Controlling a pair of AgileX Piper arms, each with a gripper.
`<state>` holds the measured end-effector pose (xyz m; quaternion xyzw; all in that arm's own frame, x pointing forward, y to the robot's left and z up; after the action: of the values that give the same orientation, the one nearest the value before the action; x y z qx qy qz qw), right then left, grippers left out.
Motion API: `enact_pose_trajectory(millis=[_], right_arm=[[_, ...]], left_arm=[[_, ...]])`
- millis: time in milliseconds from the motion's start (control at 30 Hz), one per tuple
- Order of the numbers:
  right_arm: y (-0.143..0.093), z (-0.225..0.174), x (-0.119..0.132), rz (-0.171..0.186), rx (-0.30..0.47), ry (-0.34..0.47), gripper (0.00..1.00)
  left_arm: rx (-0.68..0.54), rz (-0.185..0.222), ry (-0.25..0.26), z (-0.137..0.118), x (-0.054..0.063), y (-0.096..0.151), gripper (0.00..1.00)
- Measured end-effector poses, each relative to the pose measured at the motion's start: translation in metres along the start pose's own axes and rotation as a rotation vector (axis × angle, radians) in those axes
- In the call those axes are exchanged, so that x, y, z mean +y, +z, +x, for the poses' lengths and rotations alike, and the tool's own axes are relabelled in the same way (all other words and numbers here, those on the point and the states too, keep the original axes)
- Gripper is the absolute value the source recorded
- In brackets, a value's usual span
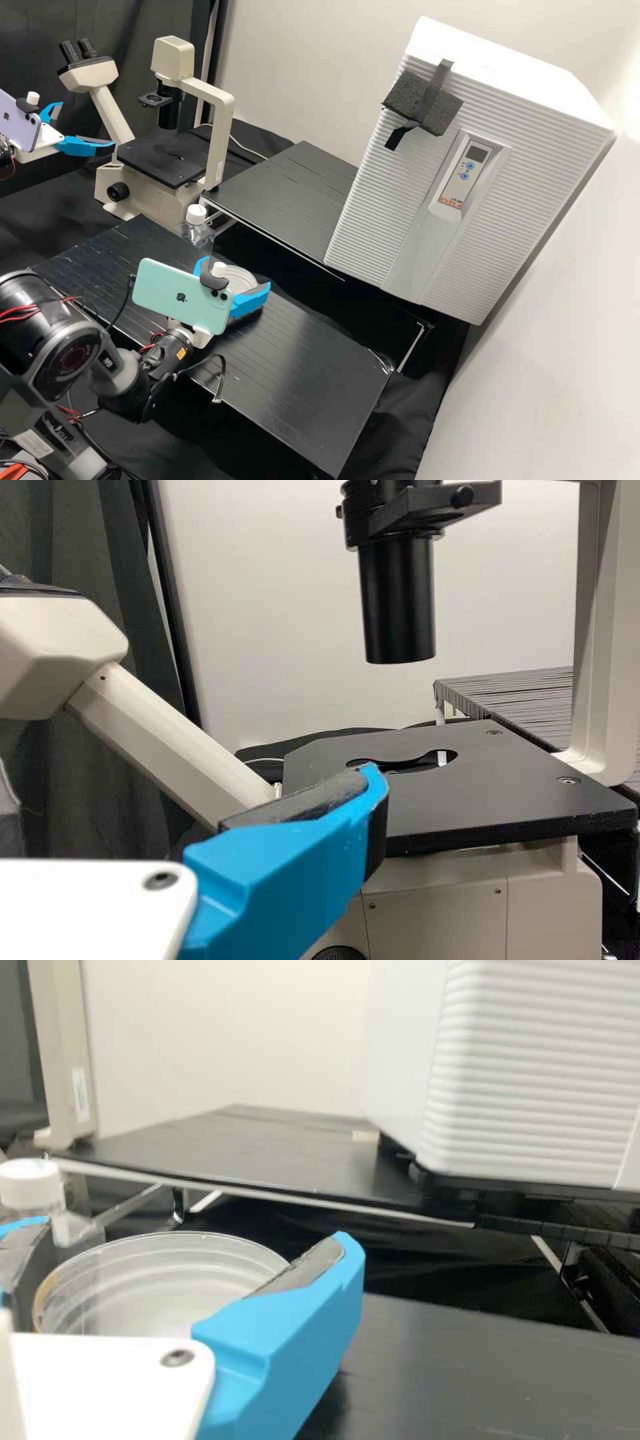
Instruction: Open the petri dish lid.
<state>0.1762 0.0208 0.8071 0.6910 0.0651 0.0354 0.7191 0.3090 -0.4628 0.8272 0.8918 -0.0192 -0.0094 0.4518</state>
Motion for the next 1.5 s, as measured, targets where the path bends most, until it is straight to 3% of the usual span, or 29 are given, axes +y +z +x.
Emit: enact_pose_trajectory(millis=[333, 767, 1000, 1033, 1267, 1500], right_arm=[[0.003, -0.012, 0.028, 0.094, -0.006, 0.151, 0.00], [0.040, -0.018, 0.042, 0.180, -0.245, 0.304, 0.00], [0.044, -0.017, 0.041, 0.120, -0.296, 0.319, 0.00], [0.044, -0.016, 0.040, 0.109, -0.301, 0.318, 1.00], [0.042, -0.011, 0.032, 0.048, -0.301, 0.264, 1.00], [0.043, -0.010, 0.029, 0.046, -0.311, 0.248, 1.00]], left_arm=[[0.000, 0.000, 0.000, 0.000, 0.000, 0.000, 1.00], [0.000, 0.000, 0.000, 0.000, 0.000, 0.000, 1.00], [0.000, 0.000, 0.000, 0.000, 0.000, 0.000, 1.00], [0.000, 0.000, 0.000, 0.000, 0.000, 0.000, 1.00], [0.000, 0.000, 0.000, 0.000, 0.000, 0.000, 1.00], [0.000, 0.000, 0.000, 0.000, 0.000, 0.000, 1.00]])
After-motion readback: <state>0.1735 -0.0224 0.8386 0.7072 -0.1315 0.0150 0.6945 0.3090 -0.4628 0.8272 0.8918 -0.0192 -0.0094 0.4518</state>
